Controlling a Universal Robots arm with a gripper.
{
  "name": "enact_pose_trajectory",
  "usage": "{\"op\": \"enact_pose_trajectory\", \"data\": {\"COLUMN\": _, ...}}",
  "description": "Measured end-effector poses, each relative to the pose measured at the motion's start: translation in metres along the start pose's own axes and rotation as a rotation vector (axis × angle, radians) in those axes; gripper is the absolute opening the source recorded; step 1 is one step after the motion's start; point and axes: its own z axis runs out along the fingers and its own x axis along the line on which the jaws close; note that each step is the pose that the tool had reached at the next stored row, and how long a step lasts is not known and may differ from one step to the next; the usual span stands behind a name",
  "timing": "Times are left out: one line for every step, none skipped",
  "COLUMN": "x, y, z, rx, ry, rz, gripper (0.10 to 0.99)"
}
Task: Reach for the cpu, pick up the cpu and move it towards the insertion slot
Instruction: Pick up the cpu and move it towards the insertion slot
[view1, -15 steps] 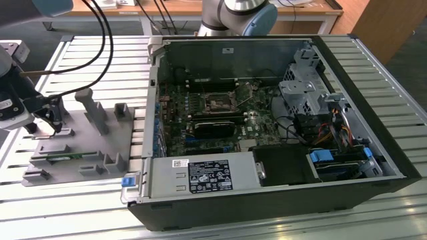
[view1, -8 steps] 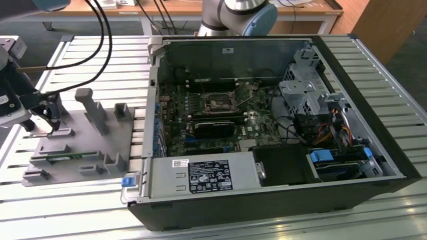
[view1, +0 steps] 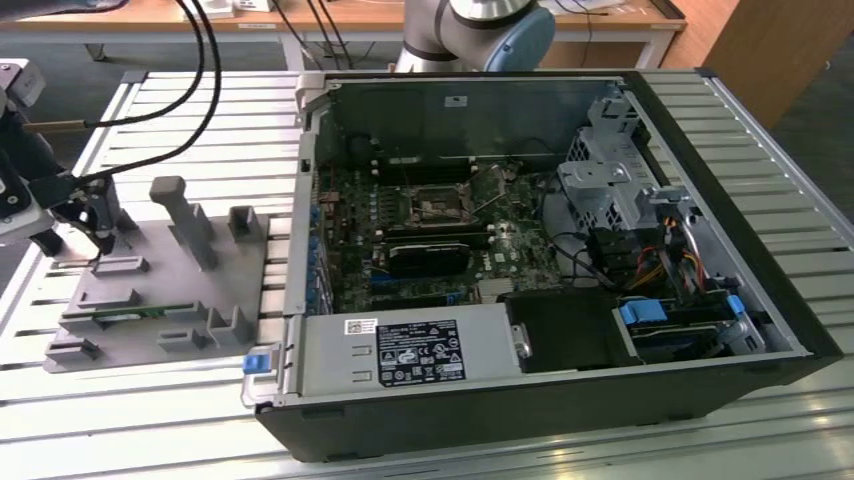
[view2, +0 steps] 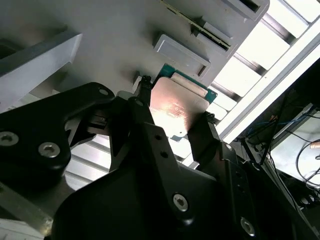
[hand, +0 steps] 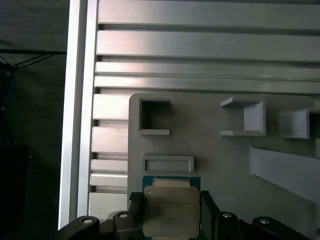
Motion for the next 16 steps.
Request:
{"op": "enact_pose_trajectory", "data": {"x": 0.0, "y": 0.0001, "z": -0.0016, "rx": 0.0, "ry": 0.0001, "rz": 0.0, "gripper": 0.541}}
{"op": "enact_pose_trajectory", "data": {"x": 0.0, "y": 0.0002, "z": -0.0031, "rx": 0.0, "ry": 0.0001, "rz": 0.0, "gripper": 0.541}}
{"op": "enact_pose_trajectory", "data": {"x": 0.0001, "y": 0.0002, "z": -0.0045, "rx": 0.0, "ry": 0.0001, "rz": 0.0, "gripper": 0.541}}
{"op": "enact_pose_trajectory", "data": {"x": 0.0001, "y": 0.0003, "z": -0.0058, "rx": 0.0, "ry": 0.0001, "rz": 0.0, "gripper": 0.541}}
{"op": "enact_pose_trajectory", "data": {"x": 0.0001, "y": 0.0004, "z": -0.0072, "rx": 0.0, "ry": 0.0001, "rz": 0.0, "gripper": 0.541}}
{"op": "enact_pose_trajectory", "data": {"x": 0.0001, "y": 0.0005, "z": -0.0084, "rx": 0.0, "ry": 0.0, "rz": 0.0, "gripper": 0.541}}
{"op": "enact_pose_trajectory", "data": {"x": 0.0002, "y": 0.0006, "z": -0.0098, "rx": 0.0, "ry": 0.0001, "rz": 0.0, "gripper": 0.541}}
{"op": "enact_pose_trajectory", "data": {"x": 0.0002, "y": 0.0006, "z": -0.0115, "rx": 0.0, "ry": 0.0001, "rz": 0.0, "gripper": 0.541}}
{"op": "enact_pose_trajectory", "data": {"x": 0.0002, "y": 0.0007, "z": -0.0132, "rx": 0.0, "ry": 0.0001, "rz": 0.0, "gripper": 0.541}}
{"op": "enact_pose_trajectory", "data": {"x": 0.0003, "y": 0.0008, "z": -0.0145, "rx": 0.0, "ry": 0.0, "rz": 0.0, "gripper": 0.541}}
{"op": "enact_pose_trajectory", "data": {"x": 0.0003, "y": 0.0009, "z": -0.016, "rx": 0.0, "ry": 0.0001, "rz": 0.0, "gripper": 0.541}}
{"op": "enact_pose_trajectory", "data": {"x": 0.0003, "y": 0.001, "z": -0.0174, "rx": 0.0, "ry": 0.0001, "rz": 0.0, "gripper": 0.541}}
{"op": "enact_pose_trajectory", "data": {"x": 0.0003, "y": 0.001, "z": -0.0189, "rx": 0.0, "ry": 0.0001, "rz": 0.0, "gripper": 0.541}}
{"op": "enact_pose_trajectory", "data": {"x": 0.0004, "y": 0.0011, "z": -0.0203, "rx": 0.0, "ry": 0.0001, "rz": 0.0, "gripper": 0.541}}
{"op": "enact_pose_trajectory", "data": {"x": 0.0004, "y": 0.0012, "z": -0.0213, "rx": 0.0, "ry": 0.0001, "rz": 0.0, "gripper": 0.541}}
{"op": "enact_pose_trajectory", "data": {"x": 0.0004, "y": 0.0013, "z": -0.0223, "rx": 0.0, "ry": 0.0001, "rz": 0.0, "gripper": 0.541}}
